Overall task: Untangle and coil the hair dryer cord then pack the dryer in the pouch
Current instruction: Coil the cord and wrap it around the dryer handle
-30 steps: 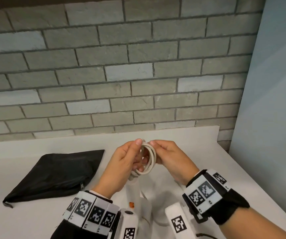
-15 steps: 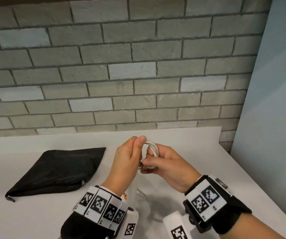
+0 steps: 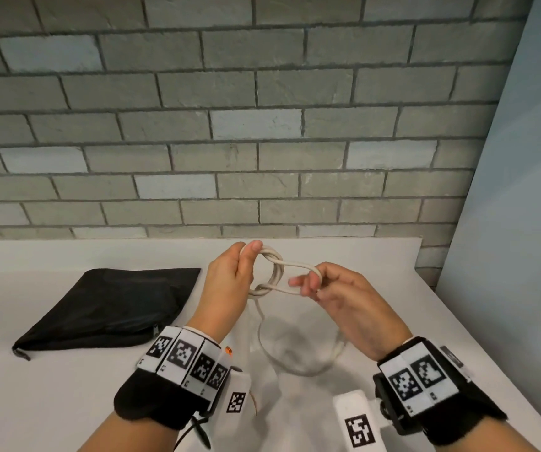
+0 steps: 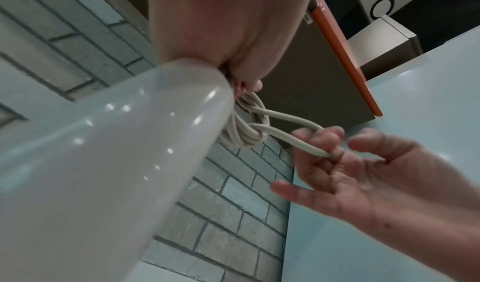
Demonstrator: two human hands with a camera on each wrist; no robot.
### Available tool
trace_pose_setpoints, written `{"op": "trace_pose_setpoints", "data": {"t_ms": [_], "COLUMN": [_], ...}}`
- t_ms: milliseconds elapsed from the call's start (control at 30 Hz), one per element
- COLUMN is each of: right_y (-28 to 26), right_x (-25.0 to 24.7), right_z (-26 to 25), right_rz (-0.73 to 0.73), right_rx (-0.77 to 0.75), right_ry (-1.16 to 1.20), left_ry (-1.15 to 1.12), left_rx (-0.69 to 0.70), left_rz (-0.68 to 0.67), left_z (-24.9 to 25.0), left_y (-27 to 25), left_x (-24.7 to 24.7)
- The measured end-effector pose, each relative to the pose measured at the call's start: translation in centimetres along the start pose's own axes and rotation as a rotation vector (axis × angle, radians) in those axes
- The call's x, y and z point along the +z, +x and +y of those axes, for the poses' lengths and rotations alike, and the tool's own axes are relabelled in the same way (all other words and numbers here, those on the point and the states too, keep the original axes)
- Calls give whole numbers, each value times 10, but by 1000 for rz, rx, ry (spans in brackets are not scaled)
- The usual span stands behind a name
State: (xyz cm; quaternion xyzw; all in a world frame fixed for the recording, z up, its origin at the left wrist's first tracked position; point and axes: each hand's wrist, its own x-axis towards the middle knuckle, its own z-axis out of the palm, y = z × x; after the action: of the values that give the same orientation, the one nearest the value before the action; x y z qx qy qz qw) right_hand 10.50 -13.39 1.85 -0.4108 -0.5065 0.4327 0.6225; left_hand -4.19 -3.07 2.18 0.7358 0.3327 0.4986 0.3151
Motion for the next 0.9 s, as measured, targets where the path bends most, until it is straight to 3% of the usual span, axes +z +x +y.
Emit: {"op": "trace_pose_setpoints", "data": {"t_ms": [100,233,333,467,600,767,900], "right_y": [-3,-13,-14,-11,-15,-16,-5], "right_x": [-7,-34,-52,-66,-80,-93,-80], "right_z": [1,-3,0,7,11,28,40], "right_rz": [35,120,187,262,230,335,199], "right_rx": [11,-43,-109,-158,-155,-235,-128], "right_ry": [86,-297,-602,-824,-1149,-1297,-1258], "left_ry": [36,52,148,161,145,113,-14], "left_rx": [6,-46,-19,-47,-116,-140,-218], "left_rz": [-16,60,39,100,134,67,56], "left_z": [2,-6,-8,-8,-7,0,7], "left_y": [1,5,4,5,4,2,-4], "left_x": [4,-8,-13,-11,-12,-8,-7]}}
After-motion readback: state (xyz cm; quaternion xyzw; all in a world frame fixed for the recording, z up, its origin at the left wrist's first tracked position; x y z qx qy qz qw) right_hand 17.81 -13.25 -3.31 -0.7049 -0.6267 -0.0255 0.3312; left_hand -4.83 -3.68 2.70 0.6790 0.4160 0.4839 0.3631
